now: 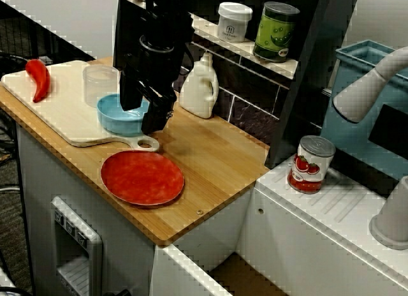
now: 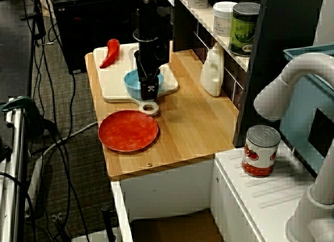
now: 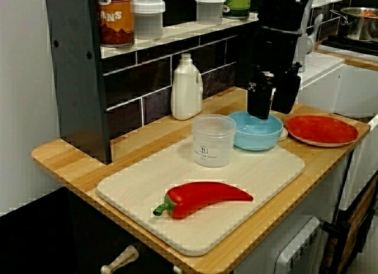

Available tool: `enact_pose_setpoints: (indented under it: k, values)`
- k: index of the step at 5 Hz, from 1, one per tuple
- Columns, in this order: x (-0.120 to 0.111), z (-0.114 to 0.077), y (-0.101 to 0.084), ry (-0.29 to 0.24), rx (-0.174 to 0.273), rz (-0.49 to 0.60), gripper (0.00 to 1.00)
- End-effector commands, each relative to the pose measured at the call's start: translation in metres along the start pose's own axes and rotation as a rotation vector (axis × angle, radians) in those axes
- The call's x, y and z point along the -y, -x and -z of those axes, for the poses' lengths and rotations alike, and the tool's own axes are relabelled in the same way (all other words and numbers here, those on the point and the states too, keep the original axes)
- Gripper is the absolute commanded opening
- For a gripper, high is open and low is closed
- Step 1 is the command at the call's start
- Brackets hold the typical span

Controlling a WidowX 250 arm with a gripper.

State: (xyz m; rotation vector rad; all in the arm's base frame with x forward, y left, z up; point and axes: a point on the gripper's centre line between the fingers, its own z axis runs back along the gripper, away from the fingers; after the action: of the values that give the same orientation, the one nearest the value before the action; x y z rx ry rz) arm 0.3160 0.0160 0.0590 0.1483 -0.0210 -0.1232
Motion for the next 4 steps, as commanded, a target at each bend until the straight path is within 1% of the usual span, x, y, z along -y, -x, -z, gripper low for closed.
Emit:
enact_pose_setpoints:
  k: [1, 2, 4]
  values:
    - [-0.0095, -0.0115, -0.0069, -0.005, 0.047, -0.004, 1.0]
    - [-0.0103, -0.0083, -0.0067, -0.01, 0.045, -0.004, 1.0]
    - [-0.0102, -0.0081, -0.0042, -0.012, 0.052, -0.003, 1.0]
